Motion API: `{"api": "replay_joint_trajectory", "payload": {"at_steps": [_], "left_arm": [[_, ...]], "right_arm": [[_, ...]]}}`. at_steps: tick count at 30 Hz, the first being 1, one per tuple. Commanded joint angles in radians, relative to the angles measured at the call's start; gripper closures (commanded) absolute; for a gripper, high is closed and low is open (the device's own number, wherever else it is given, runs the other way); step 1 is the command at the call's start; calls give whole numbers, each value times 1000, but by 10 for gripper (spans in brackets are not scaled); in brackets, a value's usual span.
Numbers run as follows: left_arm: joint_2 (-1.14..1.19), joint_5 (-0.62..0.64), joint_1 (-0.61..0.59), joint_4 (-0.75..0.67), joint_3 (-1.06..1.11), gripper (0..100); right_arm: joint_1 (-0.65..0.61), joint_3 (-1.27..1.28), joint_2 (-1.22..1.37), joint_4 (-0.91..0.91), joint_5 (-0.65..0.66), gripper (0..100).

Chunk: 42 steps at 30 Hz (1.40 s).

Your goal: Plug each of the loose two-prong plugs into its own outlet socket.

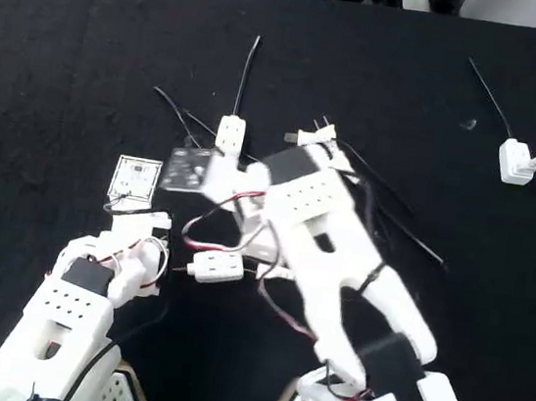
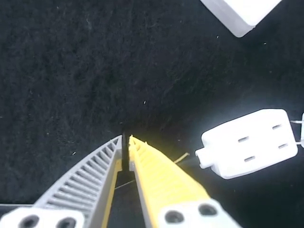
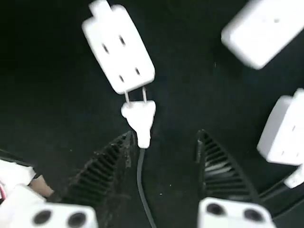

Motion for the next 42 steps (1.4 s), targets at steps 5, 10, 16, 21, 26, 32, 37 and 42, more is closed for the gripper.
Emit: {"api": "replay_joint_trajectory", "payload": {"at_steps": [5,10,16,21,26,32,37,42], "left_arm": [[-17,-11,2,-12,-16,963],[-17,-11,2,-12,-16,963],[-17,-11,2,-12,-16,963],[-17,-11,2,-12,-16,963],[-17,-12,2,-12,-16,963],[-17,-12,2,-12,-15,963],[-17,-12,2,-12,-15,963],[-17,-12,2,-12,-15,963]], "right_arm": [[138,174,-21,-201,49,799],[135,283,-19,-304,81,800],[137,358,-18,-373,158,801],[143,357,-31,-351,181,801],[141,275,-127,-226,146,801],[101,389,-237,-229,153,801],[74,541,-243,-443,149,853],[78,561,-242,-471,150,850]]}}
